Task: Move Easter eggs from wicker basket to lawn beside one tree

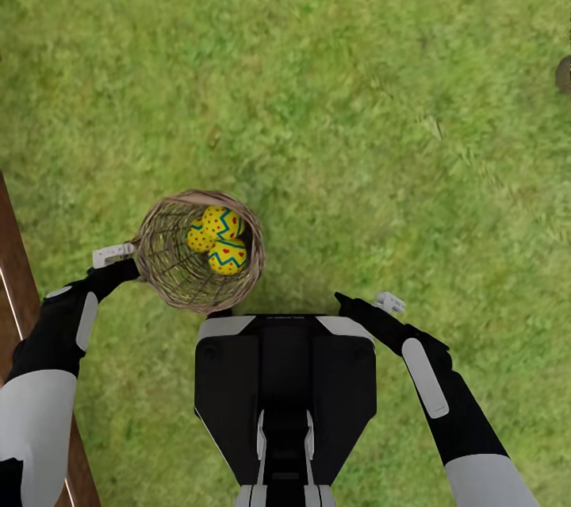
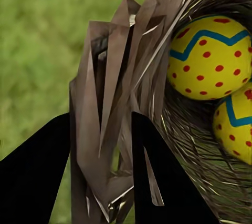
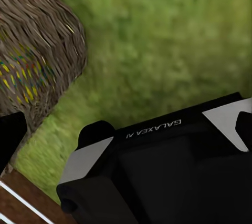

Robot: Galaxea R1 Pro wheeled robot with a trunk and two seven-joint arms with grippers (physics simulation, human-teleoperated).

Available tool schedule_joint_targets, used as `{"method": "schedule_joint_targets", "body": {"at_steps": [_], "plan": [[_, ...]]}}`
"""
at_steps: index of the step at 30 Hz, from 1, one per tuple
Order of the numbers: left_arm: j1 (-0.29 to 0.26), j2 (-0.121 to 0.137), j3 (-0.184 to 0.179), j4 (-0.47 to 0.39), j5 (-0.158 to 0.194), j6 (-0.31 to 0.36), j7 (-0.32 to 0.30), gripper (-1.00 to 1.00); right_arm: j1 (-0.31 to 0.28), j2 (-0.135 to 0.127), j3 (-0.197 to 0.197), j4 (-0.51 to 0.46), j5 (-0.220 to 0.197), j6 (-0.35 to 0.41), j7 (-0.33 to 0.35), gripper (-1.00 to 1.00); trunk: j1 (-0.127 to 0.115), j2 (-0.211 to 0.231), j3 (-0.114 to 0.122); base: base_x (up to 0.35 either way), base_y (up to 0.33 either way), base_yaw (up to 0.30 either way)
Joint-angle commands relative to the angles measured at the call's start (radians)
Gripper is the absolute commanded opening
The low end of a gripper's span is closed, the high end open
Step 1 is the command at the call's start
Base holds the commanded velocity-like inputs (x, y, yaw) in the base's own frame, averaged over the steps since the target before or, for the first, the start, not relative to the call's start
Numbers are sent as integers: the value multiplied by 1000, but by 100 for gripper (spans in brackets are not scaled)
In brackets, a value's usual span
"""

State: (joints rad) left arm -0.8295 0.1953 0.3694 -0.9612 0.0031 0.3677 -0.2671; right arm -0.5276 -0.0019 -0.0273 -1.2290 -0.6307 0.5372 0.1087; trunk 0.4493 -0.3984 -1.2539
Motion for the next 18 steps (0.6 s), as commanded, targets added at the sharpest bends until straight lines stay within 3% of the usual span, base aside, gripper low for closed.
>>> {"method": "schedule_joint_targets", "body": {"at_steps": [1, 6, 12, 15, 18], "plan": [[0, 0, 3, -2, 4, 17, -7, -100, 0, 0, -2, -1, -1, 6, 3, 100, 1, -2, 1, 0, 0, 0], [0, 0, 3, -9, 5, 68, -8, -100, 0, 0, -2, -1, -1, 6, 3, 100, 1, -2, 9, 0, 0, 0], [3, 3, 1, -114, 5, 130, -9, -100, 0, 0, -2, 0, -1, 6, 3, 100, 1, -2, 18, 0, 0, 0], [3, 6, 2, -128, 6, 132, -10, -100, 0, 0, 49, 0, 3, 0, 2, 100, 1, -2, 23, 0, 0, 0], [3, 1, 0, -140, 6, 134, -10, -100, 0, 0, 58, 1, 2, -29, 2, 100, 1, -2, 28, 0, 0, 0]]}}
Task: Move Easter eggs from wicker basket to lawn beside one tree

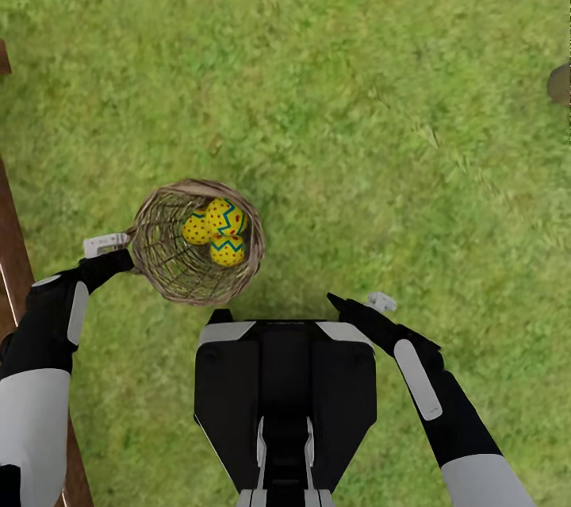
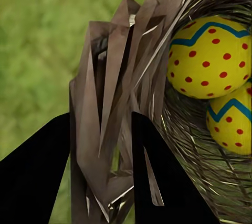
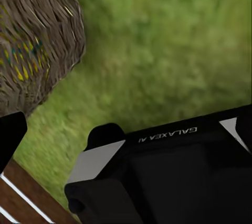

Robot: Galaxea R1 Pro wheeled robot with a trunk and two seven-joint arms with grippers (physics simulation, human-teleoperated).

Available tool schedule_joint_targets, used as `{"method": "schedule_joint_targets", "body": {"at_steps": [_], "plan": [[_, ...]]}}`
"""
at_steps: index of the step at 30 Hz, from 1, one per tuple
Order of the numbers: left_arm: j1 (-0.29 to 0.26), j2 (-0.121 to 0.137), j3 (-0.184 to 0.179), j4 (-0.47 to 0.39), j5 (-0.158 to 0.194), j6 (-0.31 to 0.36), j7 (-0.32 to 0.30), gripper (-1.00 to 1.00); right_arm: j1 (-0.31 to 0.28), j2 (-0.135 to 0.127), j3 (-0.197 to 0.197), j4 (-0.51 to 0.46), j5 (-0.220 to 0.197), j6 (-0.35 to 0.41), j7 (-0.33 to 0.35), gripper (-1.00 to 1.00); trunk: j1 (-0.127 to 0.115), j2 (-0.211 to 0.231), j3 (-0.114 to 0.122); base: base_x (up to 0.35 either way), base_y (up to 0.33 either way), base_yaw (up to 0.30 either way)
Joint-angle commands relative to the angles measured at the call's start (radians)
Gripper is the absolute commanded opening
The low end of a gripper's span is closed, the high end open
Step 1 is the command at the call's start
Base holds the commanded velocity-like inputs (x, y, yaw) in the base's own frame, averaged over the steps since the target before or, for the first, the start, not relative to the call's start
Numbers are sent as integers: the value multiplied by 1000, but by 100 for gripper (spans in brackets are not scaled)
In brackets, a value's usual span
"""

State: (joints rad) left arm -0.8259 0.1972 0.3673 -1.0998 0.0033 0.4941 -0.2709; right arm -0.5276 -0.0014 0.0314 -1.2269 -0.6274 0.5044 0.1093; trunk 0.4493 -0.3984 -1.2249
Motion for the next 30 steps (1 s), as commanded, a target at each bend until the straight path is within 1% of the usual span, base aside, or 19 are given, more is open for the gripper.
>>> {"method": "schedule_joint_targets", "body": {"at_steps": [1, 6, 12, 24, 27, 30], "plan": [[0, -2, 1, -5, 6, 7, -7, -100, 0, 0, 0, 0, -1, 2, 1, 100, 1, -2, 1, 0, 0, 0], [1, 0, 2, -12, 6, 31, -7, -100, 0, 0, 1, 0, -1, 0, 1, 100, 1, -2, 9, 0, 0, 0], [1, 3, 2, -12, 6, 32, -7, -100, 0, 0, 1, 0, -1, 0, 1, 100, 1, -2, 19, 0, 0, 0], [1, -1, 1, -15, 6, 33, -7, -100, 0, 0, 1, 0, 0, -1, 1, 100, 1, -2, 38, 0, 0, 0], [2, -2, 1, -40, 6, 42, -7, -100, 0, 0, 1, 0, 0, -1, 0, 100, 1, -2, 43, 0, 0, 0], [2, -3, 0, -45, 6, 45, -7, -100, 0, 0, 1, 1, 0, -1, 0, 100, 1, -2, 48, 0, 0, 0]]}}
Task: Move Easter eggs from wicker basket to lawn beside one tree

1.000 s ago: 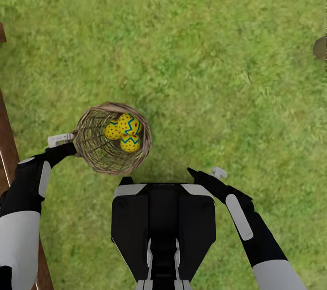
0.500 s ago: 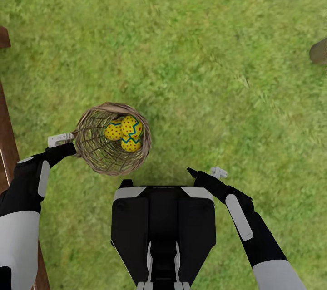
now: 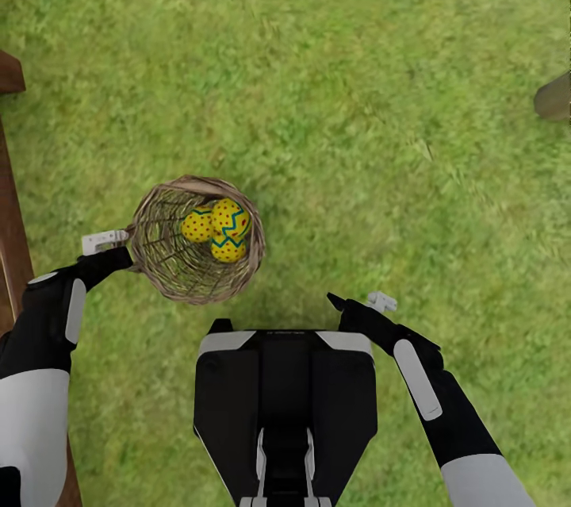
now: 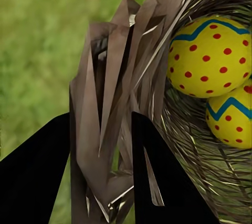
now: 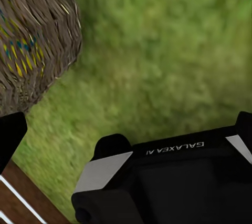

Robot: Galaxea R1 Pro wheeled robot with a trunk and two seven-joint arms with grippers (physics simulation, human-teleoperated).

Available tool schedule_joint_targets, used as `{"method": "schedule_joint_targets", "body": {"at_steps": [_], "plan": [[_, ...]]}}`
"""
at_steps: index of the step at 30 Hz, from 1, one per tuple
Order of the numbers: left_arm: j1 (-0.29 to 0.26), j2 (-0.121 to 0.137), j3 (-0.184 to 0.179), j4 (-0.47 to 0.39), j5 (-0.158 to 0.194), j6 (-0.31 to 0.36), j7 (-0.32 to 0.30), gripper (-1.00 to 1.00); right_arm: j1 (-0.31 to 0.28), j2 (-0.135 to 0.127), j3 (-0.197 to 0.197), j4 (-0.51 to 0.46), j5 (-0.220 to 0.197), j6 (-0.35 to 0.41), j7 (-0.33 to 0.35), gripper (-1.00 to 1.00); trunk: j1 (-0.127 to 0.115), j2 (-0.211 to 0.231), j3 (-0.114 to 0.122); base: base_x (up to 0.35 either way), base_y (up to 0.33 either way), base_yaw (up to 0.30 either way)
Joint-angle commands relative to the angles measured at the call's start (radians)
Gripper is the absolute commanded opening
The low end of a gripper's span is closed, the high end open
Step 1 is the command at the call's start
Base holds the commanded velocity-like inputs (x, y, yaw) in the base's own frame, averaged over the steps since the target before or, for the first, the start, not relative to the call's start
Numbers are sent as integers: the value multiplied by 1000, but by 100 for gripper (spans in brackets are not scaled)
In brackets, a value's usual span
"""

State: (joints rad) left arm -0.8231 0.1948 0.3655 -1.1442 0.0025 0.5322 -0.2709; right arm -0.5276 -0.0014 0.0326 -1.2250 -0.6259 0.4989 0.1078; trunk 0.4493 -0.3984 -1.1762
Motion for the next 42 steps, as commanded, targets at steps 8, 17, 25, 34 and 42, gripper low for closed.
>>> {"method": "schedule_joint_targets", "body": {"at_steps": [8, 17, 25, 34, 42], "plan": [[0, -1, 2, -2, 7, 8, -7, -100, 0, 0, 0, -1, -1, 4, 1, 100, 1, -2, 12, 0, 0, 0], [1, -1, 1, -3, 7, 8, -7, -100, 0, 0, 0, -1, -1, 4, 1, 100, 1, -2, 27, 0, 0, 0], [1, -1, 1, -4, 7, 8, -7, -100, 0, 0, 11, -1, -2, -15, 0, 100, 1, -2, 40, 0, 0, 0], [2, -1, 1, -12, 6, 8, -8, -100, 0, 0, 32, -1, -3, -20, -3, 100, 1, -2, 55, 0, 0, 0], [4, -1, 1, -14, 7, 8, -8, -100, 0, 0, 32, -1, -2, -20, -4, 100, 1, -2, 68, 0, 0, 0]]}}
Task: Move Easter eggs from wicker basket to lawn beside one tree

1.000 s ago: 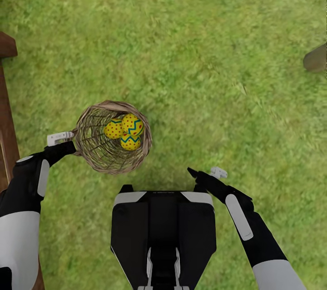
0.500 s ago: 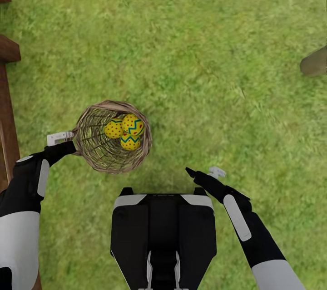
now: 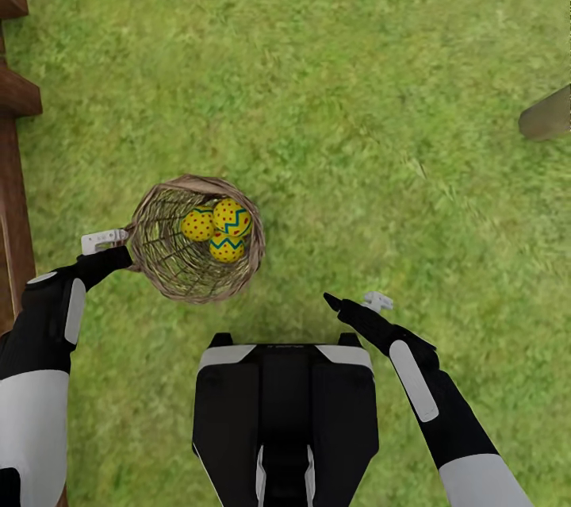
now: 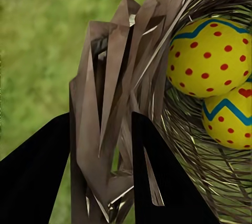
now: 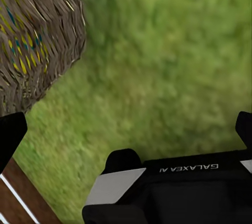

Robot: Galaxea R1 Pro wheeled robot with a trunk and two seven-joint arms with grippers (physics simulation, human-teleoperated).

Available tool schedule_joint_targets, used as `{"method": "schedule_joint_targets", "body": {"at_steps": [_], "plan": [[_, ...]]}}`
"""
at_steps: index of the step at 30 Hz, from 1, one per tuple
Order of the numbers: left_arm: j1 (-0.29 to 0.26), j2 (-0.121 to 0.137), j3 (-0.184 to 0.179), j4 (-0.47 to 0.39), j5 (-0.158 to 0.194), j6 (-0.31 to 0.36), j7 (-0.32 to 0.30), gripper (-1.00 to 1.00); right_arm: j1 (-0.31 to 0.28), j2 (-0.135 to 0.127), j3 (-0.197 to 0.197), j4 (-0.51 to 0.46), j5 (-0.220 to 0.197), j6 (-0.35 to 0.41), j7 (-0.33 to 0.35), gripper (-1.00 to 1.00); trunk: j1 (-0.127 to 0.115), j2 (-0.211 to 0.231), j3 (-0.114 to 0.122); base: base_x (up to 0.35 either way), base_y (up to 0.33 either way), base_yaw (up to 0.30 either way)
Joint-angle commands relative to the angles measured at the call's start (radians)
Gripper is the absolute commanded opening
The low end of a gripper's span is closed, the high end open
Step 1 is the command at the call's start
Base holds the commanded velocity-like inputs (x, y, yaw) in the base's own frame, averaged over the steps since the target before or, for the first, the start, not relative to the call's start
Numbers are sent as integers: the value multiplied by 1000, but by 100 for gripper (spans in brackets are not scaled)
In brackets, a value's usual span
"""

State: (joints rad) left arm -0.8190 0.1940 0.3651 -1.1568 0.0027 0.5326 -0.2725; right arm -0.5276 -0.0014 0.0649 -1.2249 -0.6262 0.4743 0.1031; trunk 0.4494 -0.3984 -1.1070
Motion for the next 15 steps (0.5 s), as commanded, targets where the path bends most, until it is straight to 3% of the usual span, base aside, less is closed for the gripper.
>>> {"method": "schedule_joint_targets", "body": {"at_steps": [1, 15], "plan": [[0, 0, 2, -3, 7, 7, -7, -100, 0, 0, 0, -1, -2, 4, 1, 100, 1, -2, 1, 0, 0, 0], [1, -1, 2, -12, 5, 9, -7, -100, 0, 0, 0, 8, -2, 4, 0, 100, 1, -2, 24, 0, 0, 0]]}}
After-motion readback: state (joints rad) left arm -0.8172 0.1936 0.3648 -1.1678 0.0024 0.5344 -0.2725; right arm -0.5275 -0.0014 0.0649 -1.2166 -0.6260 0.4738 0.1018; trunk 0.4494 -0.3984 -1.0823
